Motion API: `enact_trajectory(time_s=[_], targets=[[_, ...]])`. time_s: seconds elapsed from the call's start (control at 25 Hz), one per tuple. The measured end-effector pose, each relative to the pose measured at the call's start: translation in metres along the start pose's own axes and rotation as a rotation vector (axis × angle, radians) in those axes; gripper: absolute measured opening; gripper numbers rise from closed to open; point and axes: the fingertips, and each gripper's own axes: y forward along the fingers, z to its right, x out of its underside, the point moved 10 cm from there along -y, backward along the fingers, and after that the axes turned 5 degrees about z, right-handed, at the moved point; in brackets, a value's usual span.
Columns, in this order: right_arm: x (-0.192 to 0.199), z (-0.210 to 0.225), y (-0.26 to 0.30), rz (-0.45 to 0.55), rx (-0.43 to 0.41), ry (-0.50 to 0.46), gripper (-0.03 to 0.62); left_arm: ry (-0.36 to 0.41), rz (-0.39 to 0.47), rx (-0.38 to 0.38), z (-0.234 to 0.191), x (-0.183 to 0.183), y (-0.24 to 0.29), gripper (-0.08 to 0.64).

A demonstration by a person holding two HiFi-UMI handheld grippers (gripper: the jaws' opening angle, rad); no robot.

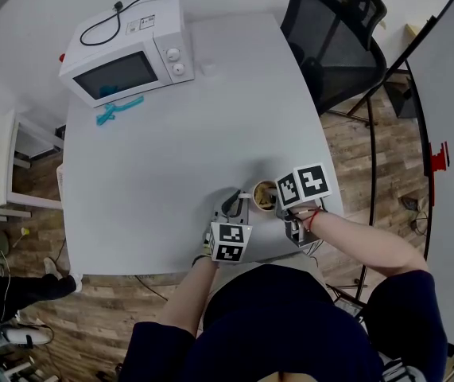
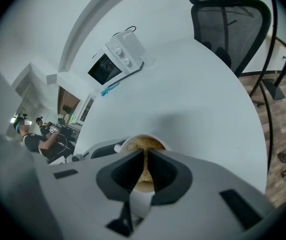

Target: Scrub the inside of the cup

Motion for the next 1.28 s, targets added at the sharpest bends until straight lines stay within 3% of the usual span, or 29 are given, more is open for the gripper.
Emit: enact_trajectory(time_s=[0.68, 0.92, 1.04, 1.28], targets=[[0.004, -0.009, 0.003, -0.019, 0.033, -0.107, 0.035, 0.067, -0.044, 0.199, 0.016, 0.022, -0.024, 0.052], [0.009, -0.011, 0.002, -0.030, 0.047, -0.129, 0.035, 0.170, -0.095, 0.296, 0.036, 0.032, -0.029, 0.054], [0.011, -0.009, 0.002, -0.021, 0.050, -0.120, 0.035, 0.215, -0.111, 0.327, 0.045, 0.033, -0.027, 0.054], [0.010, -0.005, 0.001, 0.000, 0.057, -0.073, 0.035, 0.218, -0.146, 0.385, 0.052, 0.029, -0.019, 0.061]])
